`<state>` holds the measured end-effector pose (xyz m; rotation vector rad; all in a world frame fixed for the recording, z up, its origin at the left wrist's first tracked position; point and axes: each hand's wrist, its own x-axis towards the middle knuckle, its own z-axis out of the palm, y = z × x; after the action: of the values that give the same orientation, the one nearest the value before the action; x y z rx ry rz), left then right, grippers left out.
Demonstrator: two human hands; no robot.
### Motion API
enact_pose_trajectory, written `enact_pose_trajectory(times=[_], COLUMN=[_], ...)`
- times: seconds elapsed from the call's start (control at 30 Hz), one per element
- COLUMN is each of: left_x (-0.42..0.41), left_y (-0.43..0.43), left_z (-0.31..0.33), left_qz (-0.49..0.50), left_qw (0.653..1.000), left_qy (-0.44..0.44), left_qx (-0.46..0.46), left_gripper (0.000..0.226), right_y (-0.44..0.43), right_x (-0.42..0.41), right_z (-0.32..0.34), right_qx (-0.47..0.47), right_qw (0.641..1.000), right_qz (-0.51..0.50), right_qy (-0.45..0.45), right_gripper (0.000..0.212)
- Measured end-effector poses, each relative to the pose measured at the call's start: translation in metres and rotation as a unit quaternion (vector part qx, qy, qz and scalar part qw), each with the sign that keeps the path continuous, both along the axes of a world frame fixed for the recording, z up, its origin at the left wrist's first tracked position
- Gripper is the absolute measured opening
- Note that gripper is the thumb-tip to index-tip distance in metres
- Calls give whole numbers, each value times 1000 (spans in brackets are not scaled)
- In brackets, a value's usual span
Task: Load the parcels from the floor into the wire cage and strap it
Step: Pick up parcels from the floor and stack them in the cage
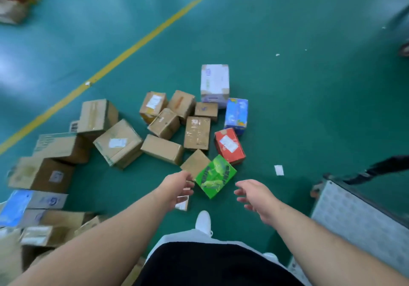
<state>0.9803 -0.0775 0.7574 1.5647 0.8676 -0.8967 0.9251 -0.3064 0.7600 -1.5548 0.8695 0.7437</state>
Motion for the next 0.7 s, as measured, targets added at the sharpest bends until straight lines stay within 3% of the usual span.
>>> enact_pose_trajectory(times=[0.13,0.33,0.7], left_x=[19,55,198], left_y=[21,-13,-199], left_z=[-2,-4,-16], left_qz=[38,63,96], left_qw=[999,998,995], left_qy=[9,13,23], left_qx=[0,-20,14], left_gripper=[26,27,26], right_y=[16,-14,-194], right_x=[38,89,244], right_z=[7,14,-5], right_qx=[1,-24,-37], right_qw=[998,998,995], right_qz=[56,58,80], right_qy=[-1,-7,-35], right_gripper=[19,18,20])
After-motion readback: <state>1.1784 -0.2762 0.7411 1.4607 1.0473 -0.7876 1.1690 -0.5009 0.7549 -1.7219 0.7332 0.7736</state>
